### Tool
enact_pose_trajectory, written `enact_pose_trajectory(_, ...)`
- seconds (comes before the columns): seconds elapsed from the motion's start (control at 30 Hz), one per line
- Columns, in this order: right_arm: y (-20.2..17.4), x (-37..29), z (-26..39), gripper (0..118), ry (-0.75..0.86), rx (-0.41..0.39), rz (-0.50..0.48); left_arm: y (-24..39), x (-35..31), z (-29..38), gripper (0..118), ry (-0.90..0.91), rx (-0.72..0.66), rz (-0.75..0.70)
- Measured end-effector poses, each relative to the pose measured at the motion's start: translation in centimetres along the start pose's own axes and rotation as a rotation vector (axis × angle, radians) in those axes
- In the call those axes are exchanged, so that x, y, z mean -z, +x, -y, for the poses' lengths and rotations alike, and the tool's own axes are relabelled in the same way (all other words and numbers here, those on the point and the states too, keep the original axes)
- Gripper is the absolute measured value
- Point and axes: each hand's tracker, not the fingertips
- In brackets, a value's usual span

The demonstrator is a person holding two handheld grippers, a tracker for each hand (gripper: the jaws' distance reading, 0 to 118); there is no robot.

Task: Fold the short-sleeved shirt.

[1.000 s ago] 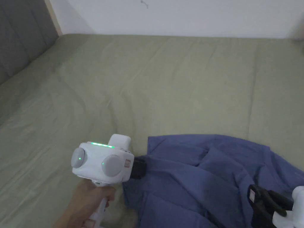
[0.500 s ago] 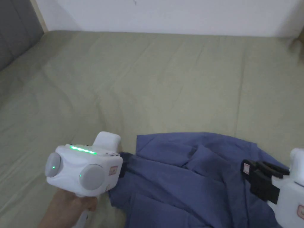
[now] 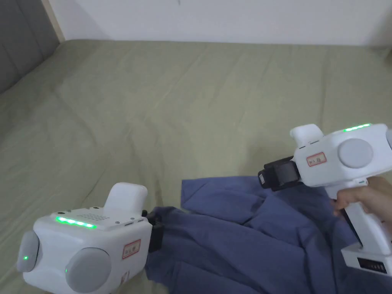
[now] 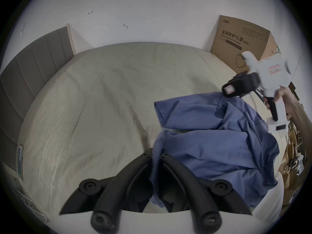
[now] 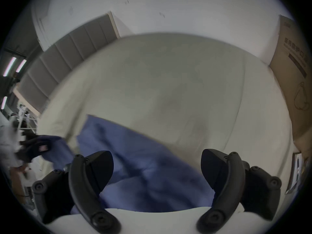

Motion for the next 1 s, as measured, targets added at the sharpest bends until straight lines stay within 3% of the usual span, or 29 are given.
enact_pose_trajectory(0.07, 0.2, 2.1, -0.4, 106, -0.017, -0.049, 0.04, 0.0, 0.2, 0.1, 3, -0.005, -0.009, 0.006)
enact_pose_trajectory(0.17, -0.1, 4.7, 0.6, 99, -0.053, -0.053, 0.027, -0.3, 0.9, 0.1, 3, -0.023, -0.023, 0.01)
enact_pose_trajectory(0.27, -1.6, 4.1, 1.5, 95, 0.0, -0.054, 0.104, -0.4, 1.4, 0.2, 3, -0.035, -0.025, -0.005)
enact_pose_trajectory(0.37, -2.6, 3.0, 1.1, 62, -0.02, -0.079, 0.111, -0.3, 1.3, 0.2, 3, -0.034, -0.029, -0.007)
enact_pose_trajectory(0.43, -3.4, 2.4, 1.2, 6, -0.021, -0.114, 0.108, -0.1, 1.0, 0.1, 3, -0.031, -0.033, -0.009)
enact_pose_trajectory(0.47, -4.1, 2.2, 1.2, 2, -0.023, -0.128, 0.14, -0.1, 0.8, 0.0, 3, -0.031, -0.038, -0.008)
enact_pose_trajectory(0.5, -4.7, 2.1, 1.4, 2, -0.035, -0.152, 0.191, -0.1, 0.6, 0.0, 3, -0.029, -0.041, -0.006)
enact_pose_trajectory(0.57, -4.6, 2.5, 1.6, 2, -0.047, -0.191, 0.171, -0.1, 0.2, -0.1, 3, -0.025, -0.047, -0.012)
enact_pose_trajectory(0.6, -4.5, 2.2, 1.5, 2, -0.044, -0.17, 0.174, -0.1, 0.0, -0.1, 3, -0.024, -0.05, -0.016)
enact_pose_trajectory(0.63, -4.0, 1.5, 1.2, 2, -0.046, -0.068, 0.143, -0.2, -0.3, -0.2, 3, -0.027, -0.058, -0.022)
enact_pose_trajectory(0.7, -3.1, -0.8, 1.0, 2, 0.004, 0.024, 0.1, -0.4, -1.3, -0.4, 3, -0.024, -0.059, -0.018)
enact_pose_trajectory(0.83, -2.3, -8.5, 0.1, 2, 0.131, 0.014, 0.146, -0.3, -4.5, -1.3, 3, 0.012, -0.043, -0.026)
enact_pose_trajectory(1.0, 0.4, -21.3, -0.3, 2, 0.324, 0.101, 0.222, -0.9, -10.3, -3.6, 3, 0.129, -0.016, -0.109)
